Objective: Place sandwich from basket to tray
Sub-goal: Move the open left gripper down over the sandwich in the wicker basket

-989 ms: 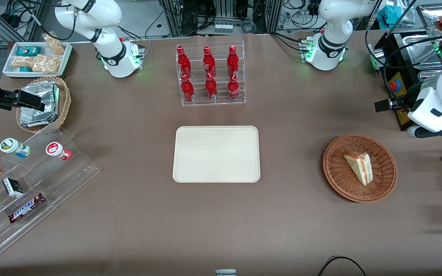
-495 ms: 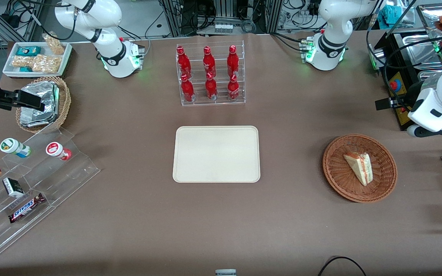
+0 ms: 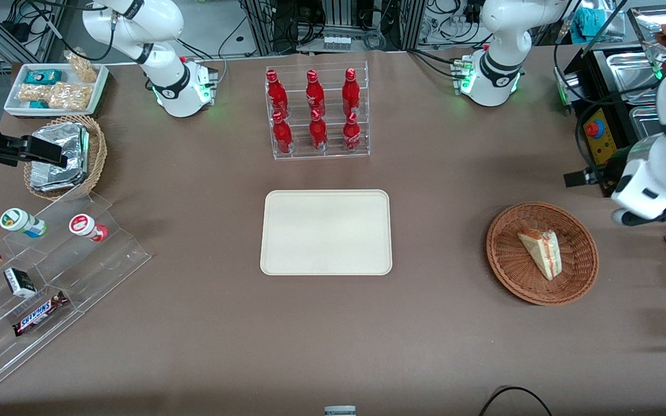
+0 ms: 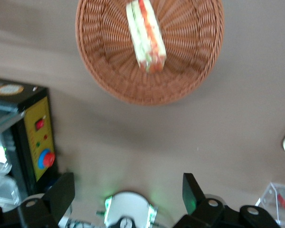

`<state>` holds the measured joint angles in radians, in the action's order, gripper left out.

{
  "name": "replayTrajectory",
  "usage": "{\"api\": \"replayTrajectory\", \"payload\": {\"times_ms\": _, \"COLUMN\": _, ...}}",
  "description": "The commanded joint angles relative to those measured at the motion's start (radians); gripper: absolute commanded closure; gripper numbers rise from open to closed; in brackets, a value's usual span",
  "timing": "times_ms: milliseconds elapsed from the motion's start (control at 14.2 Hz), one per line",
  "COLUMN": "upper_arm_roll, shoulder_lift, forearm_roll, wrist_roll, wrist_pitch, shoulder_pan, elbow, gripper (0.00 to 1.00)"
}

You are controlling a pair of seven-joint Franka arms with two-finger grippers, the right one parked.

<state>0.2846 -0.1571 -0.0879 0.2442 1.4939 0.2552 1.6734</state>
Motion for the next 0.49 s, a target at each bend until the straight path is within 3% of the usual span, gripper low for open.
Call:
{"api": "replayTrajectory", "payload": {"times_ms": 0, "upper_arm_roll": 0.010, "shoulder_lift": -0.019, "forearm_roll": -0.013, "wrist_roll": -0.005, "wrist_pitch": 0.130, "shoulder_pan": 0.042, "elbow": 0.054, "gripper": 0.00}}
{"api": "replayTrajectory", "payload": {"times_ms": 141, "upper_arm_roll": 0.008, "shoulder_lift": -0.064, "forearm_roll": -0.018, "wrist_roll": -0.006, "wrist_pitch": 0.230, "shoulder_pan": 0.045, "elbow": 0.086, "gripper": 0.00}}
{"api": "replayTrajectory", "payload": {"times_ms": 424, "upper_arm_roll": 0.008, "shoulder_lift": -0.070, "forearm_roll": -0.035, "wrist_roll": -0.005, "wrist_pitch": 0.547, "shoulder_pan": 0.081, "elbow": 0.284, "gripper": 0.00}}
